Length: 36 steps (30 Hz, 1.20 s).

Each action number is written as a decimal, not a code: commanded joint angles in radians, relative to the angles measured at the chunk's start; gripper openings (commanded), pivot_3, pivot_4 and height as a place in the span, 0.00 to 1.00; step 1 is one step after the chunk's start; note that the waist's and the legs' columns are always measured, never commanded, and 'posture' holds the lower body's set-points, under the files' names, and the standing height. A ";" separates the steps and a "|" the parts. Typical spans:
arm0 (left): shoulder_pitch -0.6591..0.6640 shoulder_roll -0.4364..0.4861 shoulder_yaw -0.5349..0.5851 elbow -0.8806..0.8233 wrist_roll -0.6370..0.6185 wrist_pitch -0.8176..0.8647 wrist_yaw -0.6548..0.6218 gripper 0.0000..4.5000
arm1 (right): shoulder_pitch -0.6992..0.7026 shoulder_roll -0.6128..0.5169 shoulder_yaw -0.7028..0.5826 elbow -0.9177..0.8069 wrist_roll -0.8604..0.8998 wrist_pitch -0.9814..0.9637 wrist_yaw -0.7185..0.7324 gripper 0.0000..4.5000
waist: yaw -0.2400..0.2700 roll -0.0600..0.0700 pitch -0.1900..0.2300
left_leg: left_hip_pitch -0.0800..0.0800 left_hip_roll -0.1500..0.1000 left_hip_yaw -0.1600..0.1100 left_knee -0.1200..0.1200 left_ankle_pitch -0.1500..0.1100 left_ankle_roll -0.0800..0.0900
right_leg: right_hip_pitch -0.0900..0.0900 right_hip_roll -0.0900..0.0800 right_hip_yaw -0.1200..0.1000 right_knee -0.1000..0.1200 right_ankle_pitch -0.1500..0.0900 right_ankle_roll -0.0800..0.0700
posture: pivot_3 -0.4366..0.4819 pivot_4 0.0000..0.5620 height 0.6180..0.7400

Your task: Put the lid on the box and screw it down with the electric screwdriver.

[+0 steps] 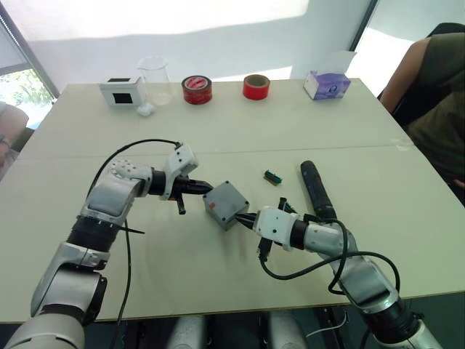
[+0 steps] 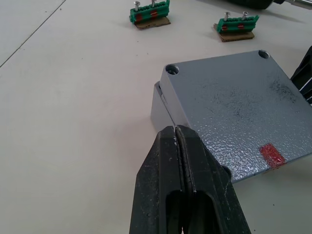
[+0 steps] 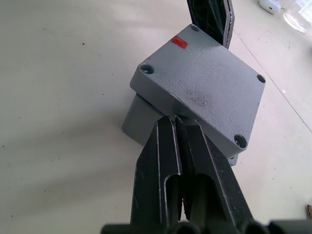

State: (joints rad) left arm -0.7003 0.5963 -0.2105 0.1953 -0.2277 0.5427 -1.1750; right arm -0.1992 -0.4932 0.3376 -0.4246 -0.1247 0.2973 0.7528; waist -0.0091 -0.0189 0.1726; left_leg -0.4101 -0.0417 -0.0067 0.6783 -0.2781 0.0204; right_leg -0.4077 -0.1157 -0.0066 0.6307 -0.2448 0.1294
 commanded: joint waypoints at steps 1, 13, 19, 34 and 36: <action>0.009 -0.010 -0.004 -0.051 -0.021 -0.005 -0.022 0.00 | 0.001 -0.005 -0.029 -0.027 0.006 -0.021 -0.022 0.02 | 0.000 0.000 0.000 | 0.000 0.000 0.000 0.000 0.000 0.000 | 0.000 0.000 0.000 0.000 0.000 0.000 | 0.48 0.27 1.00; 0.017 -0.015 -0.013 -0.048 -0.009 -0.029 -0.020 0.00 | 0.002 -0.010 -0.031 -0.037 0.013 -0.016 -0.030 0.02 | 0.000 0.000 0.000 | 0.000 0.000 0.000 0.000 0.000 0.000 | 0.000 0.000 0.000 0.000 0.000 0.000 | 0.48 0.27 1.00; 0.008 -0.029 -0.011 -0.032 -0.003 -0.035 -0.009 0.00 | -0.006 0.005 -0.020 -0.032 0.007 -0.011 -0.037 0.02 | 0.000 0.000 0.000 | 0.000 0.000 0.000 0.000 0.000 0.000 | 0.000 0.000 0.000 0.000 0.000 0.000 | 0.48 0.27 1.00; 0.004 -0.055 -0.005 -0.006 0.010 -0.060 0.004 0.00 | -0.016 0.008 -0.030 -0.020 0.005 -0.008 -0.035 0.02 | 0.000 0.000 0.000 | 0.000 0.000 0.000 0.000 0.000 0.000 | 0.000 0.000 0.000 0.000 0.000 0.000 | 0.48 0.27 1.00; 0.005 -0.056 -0.004 -0.009 0.009 -0.058 0.006 0.00 | -0.016 0.005 -0.032 -0.021 0.006 -0.008 -0.033 0.02 | 0.000 0.000 0.000 | 0.000 0.000 0.000 0.000 0.000 0.000 | 0.000 0.000 0.000 0.000 0.000 0.000 | 0.48 0.27 1.00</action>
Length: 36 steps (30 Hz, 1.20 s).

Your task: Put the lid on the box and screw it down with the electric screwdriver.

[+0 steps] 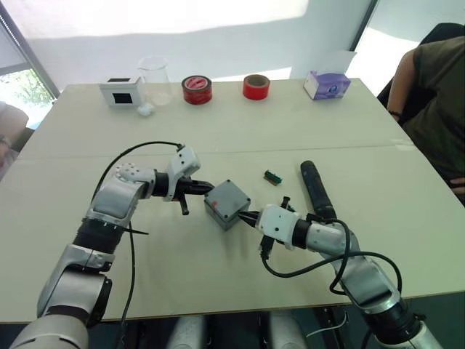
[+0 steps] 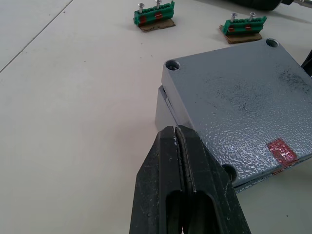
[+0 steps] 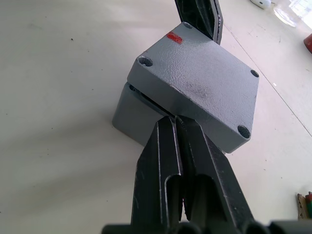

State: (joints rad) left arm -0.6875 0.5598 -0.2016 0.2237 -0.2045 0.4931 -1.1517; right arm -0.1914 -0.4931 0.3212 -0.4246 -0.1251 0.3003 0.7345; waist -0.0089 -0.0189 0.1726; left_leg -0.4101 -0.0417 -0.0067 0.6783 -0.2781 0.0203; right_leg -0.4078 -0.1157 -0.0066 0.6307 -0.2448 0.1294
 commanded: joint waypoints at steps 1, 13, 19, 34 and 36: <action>-0.007 -0.019 -0.012 -0.039 -0.015 -0.007 -0.018 0.00 | -0.025 0.004 -0.016 -0.022 0.008 -0.009 -0.013 0.02 | 0.000 0.000 0.000 | 0.000 0.000 0.000 0.000 0.000 0.000 | 0.000 0.000 0.000 0.000 0.000 0.000 | 0.48 0.27 1.00; -0.007 -0.004 -0.021 -0.053 -0.014 0.001 -0.035 0.00 | -0.019 -0.003 -0.003 -0.030 0.004 -0.009 -0.007 0.02 | 0.000 0.000 0.000 | 0.000 0.000 0.000 0.000 0.000 0.000 | 0.000 0.000 0.000 0.000 0.000 0.000 | 0.48 0.27 1.00; -0.012 0.000 -0.022 -0.046 -0.010 -0.002 -0.037 0.00 | -0.016 -0.002 -0.002 -0.037 0.005 -0.005 -0.006 0.02 | 0.000 0.000 0.000 | 0.000 0.000 0.000 0.000 0.000 0.000 | 0.000 0.000 0.000 0.000 0.000 0.000 | 0.48 0.27 1.00; -0.024 -0.002 -0.028 -0.011 0.004 -0.024 -0.043 0.00 | -0.016 0.005 0.001 -0.030 0.000 -0.002 -0.019 0.02 | 0.000 0.000 0.000 | 0.000 0.000 0.000 0.000 0.000 0.000 | 0.000 0.000 0.000 0.000 0.000 0.000 | 0.48 0.27 1.00; -0.030 -0.002 -0.024 -0.003 0.005 -0.027 -0.042 0.00 | -0.016 0.004 0.001 -0.032 0.002 -0.001 -0.017 0.02 | 0.000 0.000 0.000 | 0.000 0.000 0.000 0.000 0.000 0.000 | 0.000 0.000 0.000 0.000 0.000 0.000 | 0.48 0.27 1.00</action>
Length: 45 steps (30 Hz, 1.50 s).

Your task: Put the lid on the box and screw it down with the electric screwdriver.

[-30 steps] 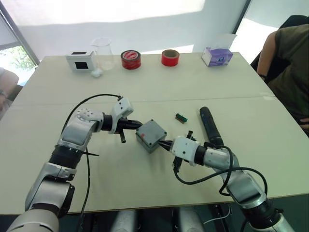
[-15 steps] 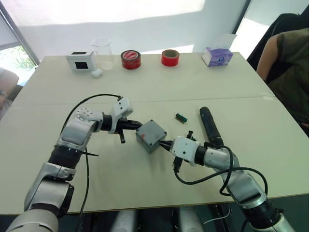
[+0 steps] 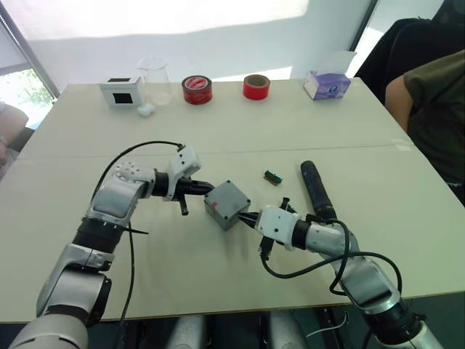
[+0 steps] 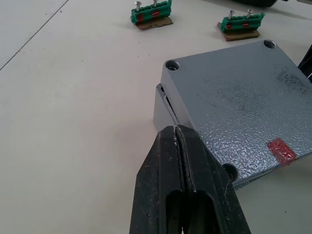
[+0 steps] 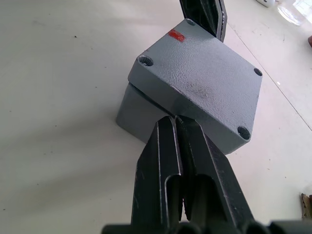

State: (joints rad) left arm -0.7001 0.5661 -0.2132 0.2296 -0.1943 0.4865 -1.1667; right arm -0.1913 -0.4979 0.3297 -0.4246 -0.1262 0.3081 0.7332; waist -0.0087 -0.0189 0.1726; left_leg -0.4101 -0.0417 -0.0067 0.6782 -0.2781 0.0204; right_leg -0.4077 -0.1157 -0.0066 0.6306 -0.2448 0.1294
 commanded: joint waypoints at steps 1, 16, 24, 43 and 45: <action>-0.019 -0.008 -0.012 -0.004 -0.004 -0.022 -0.027 0.00 | -0.017 0.010 -0.007 -0.033 0.003 -0.009 -0.016 0.02 | -0.001 0.000 0.000 | 0.000 0.000 0.000 0.000 0.000 0.000 | 0.000 0.000 0.000 0.000 0.000 0.000 | 0.48 0.27 1.00; -0.017 0.011 -0.009 -0.008 0.003 -0.023 -0.046 0.00 | -0.021 0.006 -0.013 -0.034 0.008 -0.002 -0.010 0.02 | 0.000 0.000 0.000 | 0.000 0.000 0.000 0.000 0.000 0.000 | 0.000 0.000 0.000 0.000 0.000 0.000 | 0.48 0.27 1.00; -0.029 -0.001 -0.007 0.018 0.012 -0.039 -0.034 0.00 | -0.025 0.010 -0.013 -0.039 0.012 0.006 -0.009 0.02 | 0.000 0.000 0.000 | 0.000 0.000 0.000 0.000 0.000 0.000 | 0.000 0.000 0.000 0.000 0.000 0.000 | 0.48 0.27 1.00; -0.084 -0.037 0.028 0.188 0.049 -0.150 0.051 0.00 | 0.023 -0.031 -0.050 -0.092 0.046 0.057 0.008 0.02 | 0.000 0.000 0.000 | 0.000 0.000 0.000 0.000 0.000 0.000 | 0.000 0.000 0.000 0.000 0.000 0.000 | 0.48 0.27 1.00; -0.077 -0.051 0.032 0.195 0.049 -0.153 0.075 0.00 | 0.016 -0.037 -0.046 -0.079 0.049 0.059 0.011 0.02 | 0.000 0.000 0.000 | 0.000 0.000 0.000 0.000 0.000 0.000 | 0.000 0.000 0.000 0.000 0.000 0.000 | 0.48 0.27 1.00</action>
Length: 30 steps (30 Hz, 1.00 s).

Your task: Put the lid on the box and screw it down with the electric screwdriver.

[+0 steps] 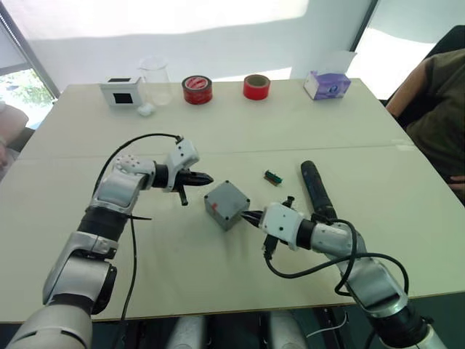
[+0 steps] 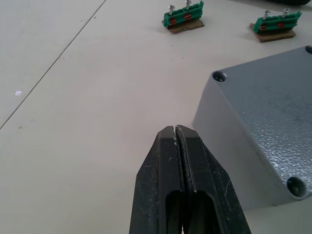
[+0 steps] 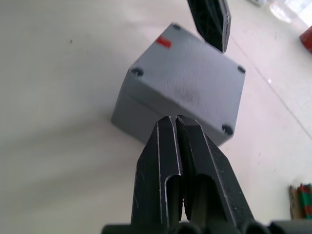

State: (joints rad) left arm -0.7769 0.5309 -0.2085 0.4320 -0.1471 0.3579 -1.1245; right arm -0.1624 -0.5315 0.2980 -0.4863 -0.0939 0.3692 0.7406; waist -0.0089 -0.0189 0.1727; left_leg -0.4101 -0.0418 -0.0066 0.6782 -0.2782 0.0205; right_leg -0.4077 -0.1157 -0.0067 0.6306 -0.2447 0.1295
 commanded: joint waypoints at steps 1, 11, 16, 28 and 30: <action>0.012 -0.019 0.023 -0.013 0.005 -0.027 0.038 0.00 | -0.019 -0.007 -0.009 -0.009 0.014 0.004 0.007 0.02 | 0.001 0.000 0.000 | 0.000 0.000 0.000 0.000 0.000 0.000 | 0.000 0.000 0.000 0.000 0.000 0.000 | 0.48 0.27 1.00; 0.064 -0.053 -0.004 -0.068 0.013 -0.006 0.073 0.00 | -0.085 -0.053 0.008 0.108 -0.013 -0.028 0.048 0.02 | 0.001 0.000 0.000 | 0.000 0.000 0.000 0.000 0.000 0.000 | 0.000 -0.001 0.000 0.000 0.000 0.000 | 0.48 0.27 1.00; 0.099 -0.054 -0.033 -0.099 0.033 -0.006 0.066 0.00 | -0.141 -0.048 0.037 0.169 -0.060 -0.051 0.038 0.02 | -0.001 0.000 0.000 | 0.000 0.000 0.000 0.000 0.000 0.000 | 0.000 0.000 0.000 0.000 0.000 0.000 | 0.48 0.27 1.00; 0.215 -0.001 -0.016 -0.321 0.011 0.111 0.071 0.00 | -0.145 -0.033 0.050 0.087 -0.047 0.043 0.071 0.02 | -0.002 0.000 0.000 | 0.000 0.000 0.000 -0.001 0.000 0.000 | -0.001 -0.001 0.000 0.000 0.000 0.000 | 0.48 0.27 1.00; 0.235 0.016 -0.011 -0.357 0.014 0.128 0.077 0.00 | -0.137 -0.047 0.046 0.055 -0.040 0.071 0.087 0.02 | -0.001 0.000 0.000 | 0.000 0.000 0.000 -0.001 0.000 0.000 | -0.001 -0.001 0.000 0.000 0.000 0.000 | 0.48 0.27 1.00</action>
State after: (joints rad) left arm -0.5460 0.5343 -0.2325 0.1369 -0.1156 0.4723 -1.0436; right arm -0.2999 -0.5706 0.3465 -0.3607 -0.1527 0.4245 0.8106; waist -0.0103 -0.0188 0.1728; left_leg -0.4102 -0.0417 -0.0065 0.6772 -0.2782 0.0204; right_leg -0.4085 -0.1163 -0.0065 0.6303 -0.2447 0.1294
